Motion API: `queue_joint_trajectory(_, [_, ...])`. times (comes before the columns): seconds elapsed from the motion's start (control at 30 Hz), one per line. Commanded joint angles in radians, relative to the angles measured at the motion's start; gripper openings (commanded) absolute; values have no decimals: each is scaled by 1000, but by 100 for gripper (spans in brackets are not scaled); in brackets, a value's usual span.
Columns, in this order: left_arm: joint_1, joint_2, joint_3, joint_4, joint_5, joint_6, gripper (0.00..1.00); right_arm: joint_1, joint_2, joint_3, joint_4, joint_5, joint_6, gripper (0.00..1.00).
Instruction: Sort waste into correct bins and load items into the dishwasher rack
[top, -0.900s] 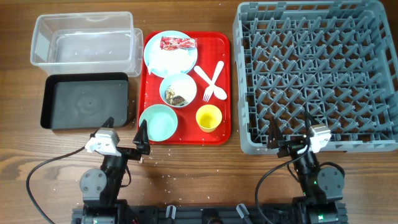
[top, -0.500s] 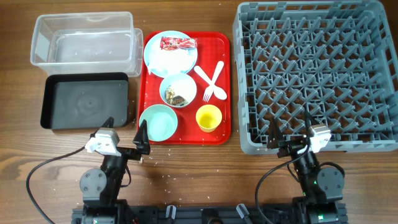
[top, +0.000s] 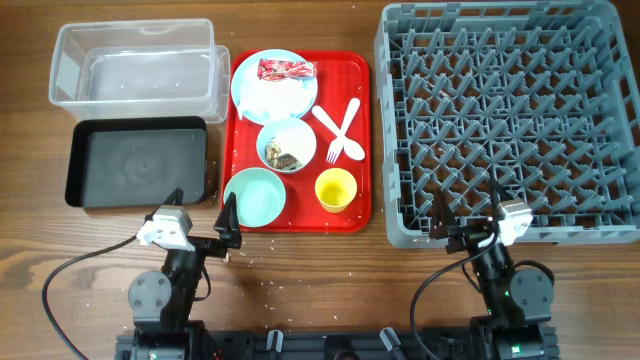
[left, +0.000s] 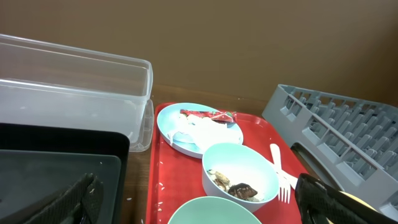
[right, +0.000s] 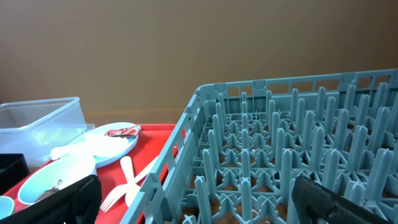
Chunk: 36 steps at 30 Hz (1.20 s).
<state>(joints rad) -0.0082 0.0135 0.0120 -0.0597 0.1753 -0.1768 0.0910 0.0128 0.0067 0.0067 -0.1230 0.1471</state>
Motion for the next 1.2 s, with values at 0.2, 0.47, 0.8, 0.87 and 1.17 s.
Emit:
queue_joint_trajectory(0.2, [5,-11,-6,4,-5,12,100,4,-2,-2,56,-50,-13,100])
queue_joint_trajectory(0.47, [5,1,49,99,60,12,100,4,26,75,132,-60,-17,100])
queue_joint_trajectory(0.8, [5,418,446,-8,109,13,100,4,455,462,74,-137,-126,100])
queue_joint_trajectory(0.87, [5,576,579,-90,110,17,100,4,583,574,0,-180,-129,100])
queue_joint_trajectory(1.17, [-42,1362,1355,-634,112,69,100,4,1014,1144,-609,-190,-148,100])
